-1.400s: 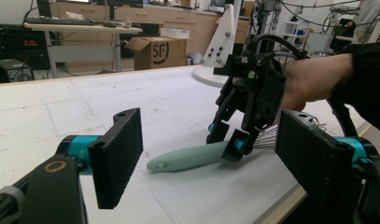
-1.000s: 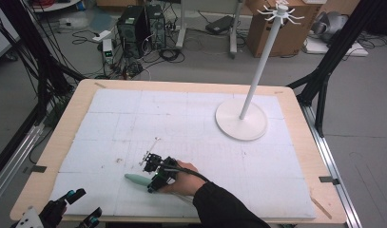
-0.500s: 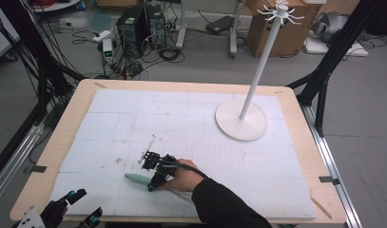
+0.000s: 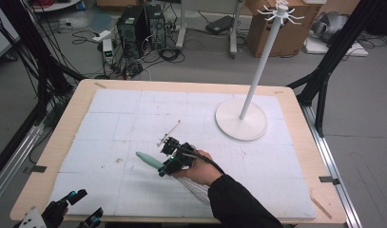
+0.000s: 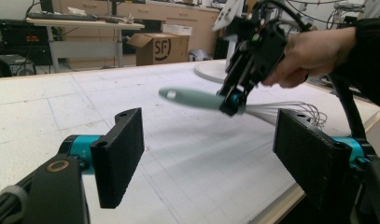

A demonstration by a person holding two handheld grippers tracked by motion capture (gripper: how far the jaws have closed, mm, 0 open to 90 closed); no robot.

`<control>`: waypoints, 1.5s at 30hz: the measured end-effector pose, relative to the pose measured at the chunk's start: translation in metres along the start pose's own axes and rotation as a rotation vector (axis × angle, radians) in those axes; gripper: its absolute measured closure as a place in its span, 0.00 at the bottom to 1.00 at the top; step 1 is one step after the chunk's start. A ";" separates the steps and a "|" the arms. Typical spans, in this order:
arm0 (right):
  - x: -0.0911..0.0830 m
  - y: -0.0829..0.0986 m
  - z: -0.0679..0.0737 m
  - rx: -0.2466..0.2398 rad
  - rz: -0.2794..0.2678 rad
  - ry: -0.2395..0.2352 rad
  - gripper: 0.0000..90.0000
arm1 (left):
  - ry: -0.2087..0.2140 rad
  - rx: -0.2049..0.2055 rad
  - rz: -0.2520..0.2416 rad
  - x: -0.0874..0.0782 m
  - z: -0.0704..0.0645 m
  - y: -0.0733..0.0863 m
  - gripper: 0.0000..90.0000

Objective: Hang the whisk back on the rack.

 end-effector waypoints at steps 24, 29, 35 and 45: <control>-0.109 -0.023 -0.042 0.027 -0.396 0.162 0.78 | 0.020 0.005 0.020 0.008 -0.006 0.007 0.28; -0.143 -0.035 -0.048 0.024 -0.493 0.194 0.78 | 0.027 0.013 0.028 0.012 -0.007 0.009 0.28; -0.178 -0.046 -0.062 0.042 -0.579 0.239 0.78 | 0.021 0.009 0.036 0.014 -0.006 0.011 0.27; -0.216 -0.065 -0.085 0.065 -0.683 0.274 0.78 | 0.018 -0.011 0.043 0.019 -0.002 0.017 0.27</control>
Point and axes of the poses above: each handheld gripper's, and its own axes: x roughly forward along the jaws, y roughly out of its underside, z roughly to its left, the point moved 7 cm from there along x, roughly forward along the jaws, and after that the axes turned 14 degrees about -z, right-handed, at the moved point
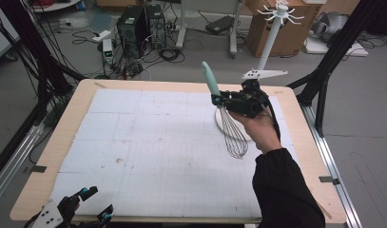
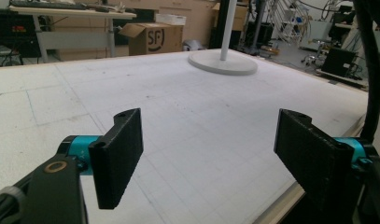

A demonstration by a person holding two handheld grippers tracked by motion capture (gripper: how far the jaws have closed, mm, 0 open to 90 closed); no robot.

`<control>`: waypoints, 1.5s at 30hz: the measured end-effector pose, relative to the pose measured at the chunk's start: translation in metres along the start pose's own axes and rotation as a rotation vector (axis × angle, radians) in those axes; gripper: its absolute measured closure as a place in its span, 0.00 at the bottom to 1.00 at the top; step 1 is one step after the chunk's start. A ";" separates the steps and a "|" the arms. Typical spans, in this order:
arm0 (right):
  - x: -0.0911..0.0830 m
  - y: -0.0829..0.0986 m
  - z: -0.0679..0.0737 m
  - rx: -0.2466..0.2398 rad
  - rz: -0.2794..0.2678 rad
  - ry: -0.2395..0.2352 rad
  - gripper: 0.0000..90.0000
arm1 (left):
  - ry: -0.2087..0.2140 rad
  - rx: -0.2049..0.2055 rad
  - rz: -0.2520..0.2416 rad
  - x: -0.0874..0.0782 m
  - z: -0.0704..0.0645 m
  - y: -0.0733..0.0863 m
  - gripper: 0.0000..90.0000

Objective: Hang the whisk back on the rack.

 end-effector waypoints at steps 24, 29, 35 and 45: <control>-0.050 -0.087 -0.049 0.063 -0.232 0.087 0.78 | 0.015 -0.030 -0.036 0.005 0.002 0.001 0.26; -0.055 -0.094 -0.058 0.121 -0.279 0.079 0.78 | 0.011 -0.027 -0.051 0.003 0.002 -0.002 0.26; -0.059 -0.094 -0.071 0.166 -0.303 0.097 0.78 | 0.006 -0.026 -0.061 0.003 0.002 -0.005 0.27; -0.059 -0.093 -0.074 0.176 -0.315 0.101 0.77 | 0.004 -0.020 -0.059 0.003 0.002 -0.005 0.27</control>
Point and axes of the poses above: each handheld gripper's, and its own axes: x roughly forward along the jaws, y roughly out of its underside, z roughly to its left, the point moved 7 cm from there along x, roughly forward along the jaws, and after that the axes turned 14 degrees about -z, right-handed, at the moved point
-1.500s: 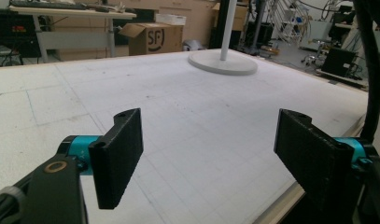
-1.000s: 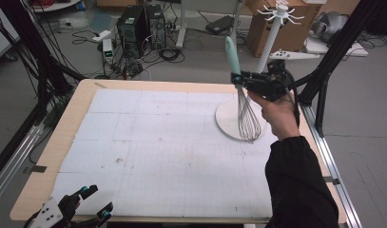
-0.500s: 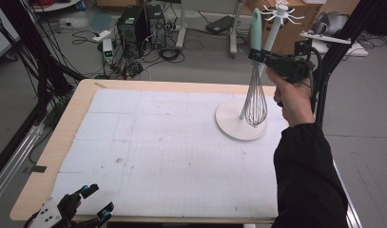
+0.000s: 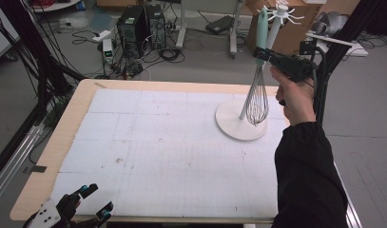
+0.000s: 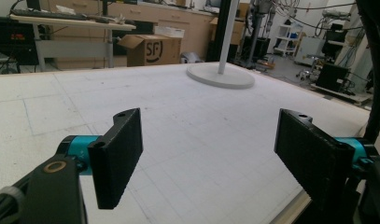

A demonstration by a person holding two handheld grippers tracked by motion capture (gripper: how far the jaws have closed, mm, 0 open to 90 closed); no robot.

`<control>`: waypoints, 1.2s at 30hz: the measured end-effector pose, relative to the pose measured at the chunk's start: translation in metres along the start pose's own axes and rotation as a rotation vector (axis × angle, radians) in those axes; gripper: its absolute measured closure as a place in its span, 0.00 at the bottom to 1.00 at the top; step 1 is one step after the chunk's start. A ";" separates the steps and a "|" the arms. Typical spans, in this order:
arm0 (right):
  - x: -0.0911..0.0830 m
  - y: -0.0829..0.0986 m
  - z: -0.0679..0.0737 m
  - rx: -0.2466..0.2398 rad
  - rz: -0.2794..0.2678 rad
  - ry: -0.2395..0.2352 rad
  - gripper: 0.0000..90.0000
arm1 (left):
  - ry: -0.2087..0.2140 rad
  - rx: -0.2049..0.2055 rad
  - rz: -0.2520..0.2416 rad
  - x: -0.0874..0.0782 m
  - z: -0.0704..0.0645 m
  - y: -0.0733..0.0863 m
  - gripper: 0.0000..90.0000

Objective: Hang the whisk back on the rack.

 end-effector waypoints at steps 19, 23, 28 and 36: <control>-0.008 0.009 -0.020 0.030 -0.034 0.040 0.77 | -0.003 -0.002 -0.005 0.000 -0.001 0.000 0.27; -0.008 0.010 -0.018 -0.027 -0.027 0.054 0.77 | -0.005 0.002 -0.007 -0.001 -0.001 -0.001 0.27; -0.008 0.013 -0.015 -0.131 -0.016 0.068 0.74 | -0.014 0.002 -0.012 -0.002 0.000 -0.002 0.28; -0.012 0.018 -0.008 -0.205 -0.016 0.104 0.40 | -0.015 0.028 -0.040 -0.005 -0.002 -0.006 0.31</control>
Point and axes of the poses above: each handheld gripper's, and its own axes: x roughly forward along the jaws, y roughly out of its underside, z roughly to its left, the point moved 7 cm from there along x, roughly forward along the jaws, and after that the axes turned 14 degrees about -z, right-handed, at the moved point
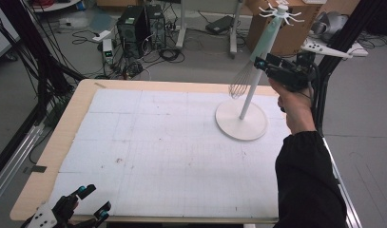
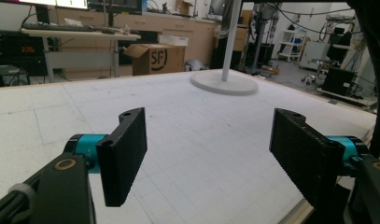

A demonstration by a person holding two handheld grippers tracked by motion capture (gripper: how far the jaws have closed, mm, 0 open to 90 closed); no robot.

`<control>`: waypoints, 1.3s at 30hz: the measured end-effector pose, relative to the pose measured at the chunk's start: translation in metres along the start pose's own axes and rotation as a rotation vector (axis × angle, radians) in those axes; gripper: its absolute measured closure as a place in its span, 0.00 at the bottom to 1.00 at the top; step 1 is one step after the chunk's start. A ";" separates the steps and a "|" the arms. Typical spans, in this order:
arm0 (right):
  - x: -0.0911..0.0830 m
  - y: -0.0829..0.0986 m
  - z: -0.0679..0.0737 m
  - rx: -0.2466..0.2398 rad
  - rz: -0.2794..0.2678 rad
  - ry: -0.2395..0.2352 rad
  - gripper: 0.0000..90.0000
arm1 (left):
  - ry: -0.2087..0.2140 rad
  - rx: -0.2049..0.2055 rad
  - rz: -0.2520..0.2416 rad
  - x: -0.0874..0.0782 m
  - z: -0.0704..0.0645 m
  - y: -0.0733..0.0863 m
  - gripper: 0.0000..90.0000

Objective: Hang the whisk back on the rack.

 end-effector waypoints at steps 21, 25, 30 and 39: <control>-0.050 0.069 0.030 -0.079 -0.081 0.010 0.18 | -0.035 -0.004 -0.037 0.001 0.004 -0.007 0.25; -0.056 0.077 0.039 -0.082 -0.091 -0.004 0.18 | -0.038 0.002 -0.036 0.005 0.004 -0.008 0.24; -0.055 0.095 0.046 -0.071 -0.073 -0.011 0.18 | -0.033 0.008 -0.030 0.009 0.003 -0.005 0.24; -0.057 0.134 0.064 -0.075 -0.060 -0.023 0.18 | -0.040 0.005 -0.024 0.009 0.006 -0.003 0.23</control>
Point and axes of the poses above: each handheld gripper's, and its own axes: x roughly forward along the jaws, y roughly out of its underside, z roughly to its left, the point moved 7 cm from there along x, roughly forward along the jaws, and after that the axes turned 14 degrees about -z, right-handed, at the moved point
